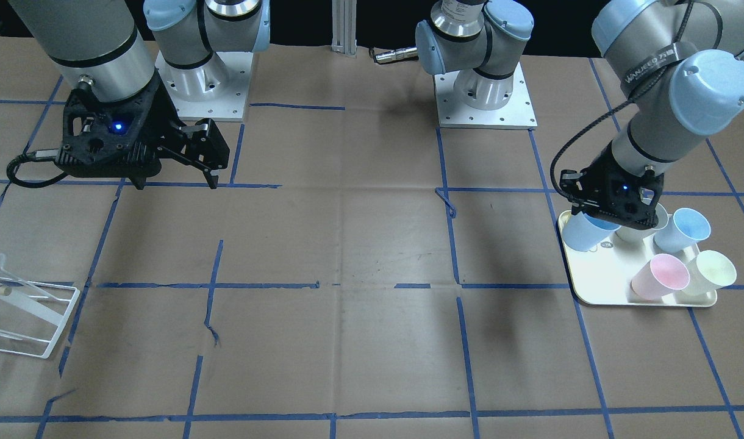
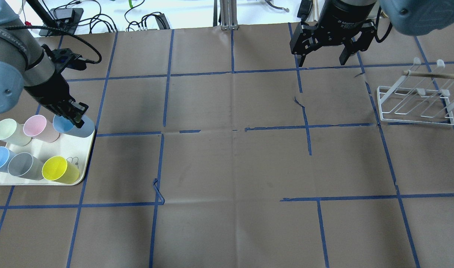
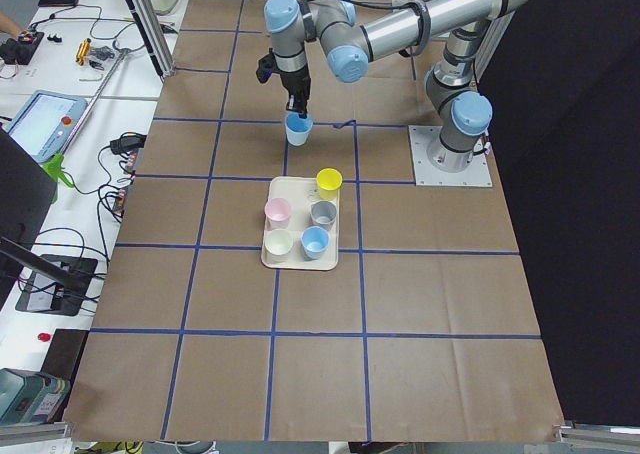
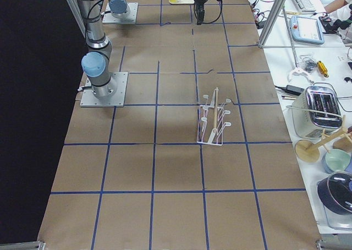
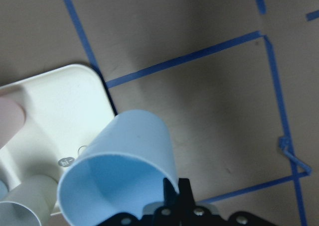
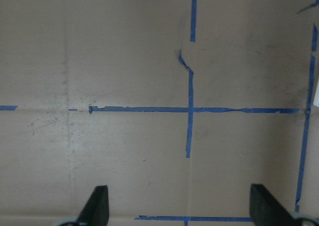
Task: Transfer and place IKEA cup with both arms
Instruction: 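Lower the light blue cup onto the white tray with the left gripper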
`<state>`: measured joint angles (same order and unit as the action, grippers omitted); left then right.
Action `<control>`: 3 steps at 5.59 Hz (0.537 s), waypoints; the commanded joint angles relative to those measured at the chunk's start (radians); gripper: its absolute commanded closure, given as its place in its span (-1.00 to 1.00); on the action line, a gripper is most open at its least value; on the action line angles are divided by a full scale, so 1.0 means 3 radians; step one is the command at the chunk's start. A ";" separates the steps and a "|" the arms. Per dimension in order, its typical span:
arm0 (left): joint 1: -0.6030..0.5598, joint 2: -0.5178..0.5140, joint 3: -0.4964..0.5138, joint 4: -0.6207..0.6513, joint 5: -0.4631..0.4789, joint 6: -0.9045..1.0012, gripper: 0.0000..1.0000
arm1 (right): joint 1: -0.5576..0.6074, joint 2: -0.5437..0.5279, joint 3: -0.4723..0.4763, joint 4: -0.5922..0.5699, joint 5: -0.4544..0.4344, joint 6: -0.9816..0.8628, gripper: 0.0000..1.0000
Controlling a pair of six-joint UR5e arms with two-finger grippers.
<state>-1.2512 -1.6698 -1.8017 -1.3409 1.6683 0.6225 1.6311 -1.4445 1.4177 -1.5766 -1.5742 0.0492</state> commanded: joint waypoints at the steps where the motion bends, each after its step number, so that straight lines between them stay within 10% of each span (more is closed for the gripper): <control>1: 0.0258 -0.0282 -0.0125 0.0484 0.0053 0.0322 0.99 | -0.0006 -0.0002 0.0009 -0.0027 -0.0101 0.0041 -1.00; 3: 0.0264 -0.0538 -0.0064 0.0568 0.0312 0.0303 0.98 | -0.0174 -0.0017 0.0020 -0.0037 -0.0091 0.0167 -1.00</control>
<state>-1.1746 -1.7955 -1.8282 -1.1813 1.7257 0.7132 1.6082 -1.4465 1.4227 -1.5877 -1.6018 0.0749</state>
